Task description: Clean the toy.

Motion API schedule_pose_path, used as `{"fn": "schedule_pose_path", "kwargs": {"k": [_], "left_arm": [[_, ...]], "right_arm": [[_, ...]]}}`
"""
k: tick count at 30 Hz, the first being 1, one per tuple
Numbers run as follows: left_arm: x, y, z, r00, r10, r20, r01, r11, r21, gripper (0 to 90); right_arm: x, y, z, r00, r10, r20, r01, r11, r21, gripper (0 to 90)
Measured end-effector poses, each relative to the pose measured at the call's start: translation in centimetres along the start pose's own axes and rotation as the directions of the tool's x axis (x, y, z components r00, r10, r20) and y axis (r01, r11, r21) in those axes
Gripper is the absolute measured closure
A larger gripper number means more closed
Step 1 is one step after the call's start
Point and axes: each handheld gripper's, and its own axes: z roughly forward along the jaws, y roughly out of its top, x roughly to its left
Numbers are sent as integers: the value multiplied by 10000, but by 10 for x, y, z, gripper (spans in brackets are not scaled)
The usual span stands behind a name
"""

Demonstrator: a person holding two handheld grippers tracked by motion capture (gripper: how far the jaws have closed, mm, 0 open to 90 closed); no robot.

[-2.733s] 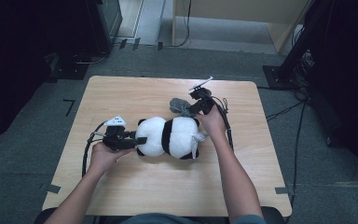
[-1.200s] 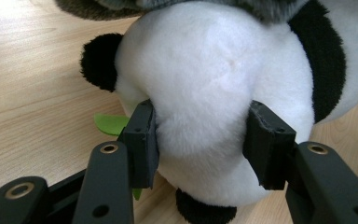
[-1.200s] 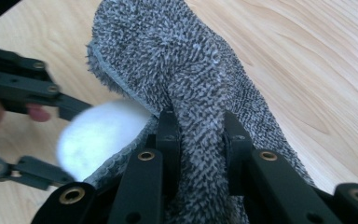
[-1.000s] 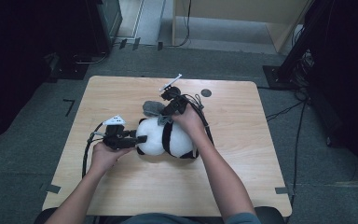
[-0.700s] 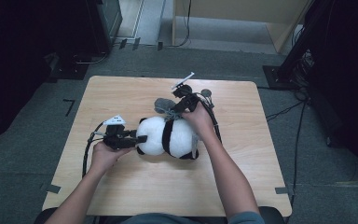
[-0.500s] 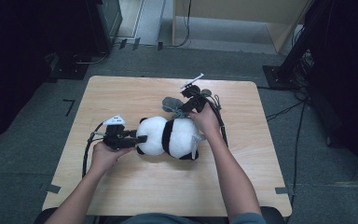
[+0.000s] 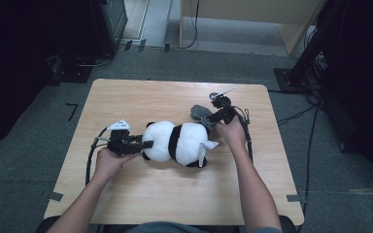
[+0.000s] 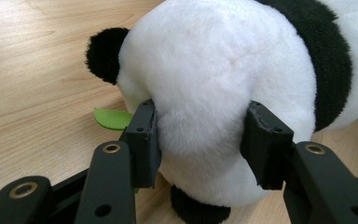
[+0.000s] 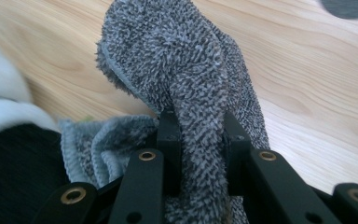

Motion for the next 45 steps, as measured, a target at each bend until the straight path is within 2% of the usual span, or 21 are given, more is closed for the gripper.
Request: {"fn": "schedule_pose_path", "kwargs": {"k": [3,6,9,11,15,19,22,23,26,30,31,33,35,38,43,45], "left_arm": [[0,0,0,10000,8,28,-8,10000,5,518],[0,0,-1,10000,0,78,0,10000,-14,518],[0,1,-1,9999,-26,102,27,10000,-34,519],[-1,1,-1,10000,-34,86,35,10000,-61,520],[-2,2,-2,10000,-9,88,10,10000,-81,520],[-2,2,-3,9999,-64,125,65,9999,-76,519],[-3,3,-3,9999,-88,145,89,9999,-63,518],[-3,3,-4,9998,-110,155,110,9999,-49,517],[-3,3,-4,9997,-115,196,117,9999,-120,491],[-1,2,-6,9992,-130,386,143,9994,-323,396],[-1,2,-7,9990,-51,435,66,9994,-349,385],[-3,2,-8,9975,390,592,-363,9983,-460,369],[-4,1,-6,9949,594,821,-560,9975,-432,318],[-7,-1,0,9929,958,699,-943,9952,-243,253],[-8,-5,8,9894,1300,654,-1276,9911,-389,172],[-8,-8,12,9885,1379,625,-1349,9896,-490,144]], "right_arm": [[-6,-5,-7,9974,-146,700,147,9999,-17,757],[-10,-7,-19,9988,79,490,-54,9987,-505,758],[-4,-5,-36,9993,-64,372,101,9952,-978,758],[3,-3,-48,9994,-241,243,273,9894,-1428,759],[26,0,-70,9972,-745,-14,729,9789,-1909,759],[54,-3,-88,9901,-1339,-422,1213,9672,-2231,758],[74,-9,-95,9813,-1794,-703,1583,9585,-2370,758],[80,-12,-97,9793,-1838,-843,1596,9586,-2359,758],[95,-22,-93,9712,-2188,-949,1911,9520,-2392,757],[96,-33,-74,9724,-2178,-836,1928,9519,-2381,757],[96,-34,-72,9723,-2196,-802,1943,9498,-2453,757],[94,-35,-69,9717,-2266,-669,2042,9479,-2445,750],[93,-35,-64,9724,-2262,-563,2097,9545,-2121,741],[88,-36,-62,9742,-2085,-868,1857,9583,-2172,734],[90,-37,-55,9718,-2216,-802,2001,9556,-2162,726],[88,-37,-54,9729,-2084,-1004,1845,9610,-2062,726]]}}
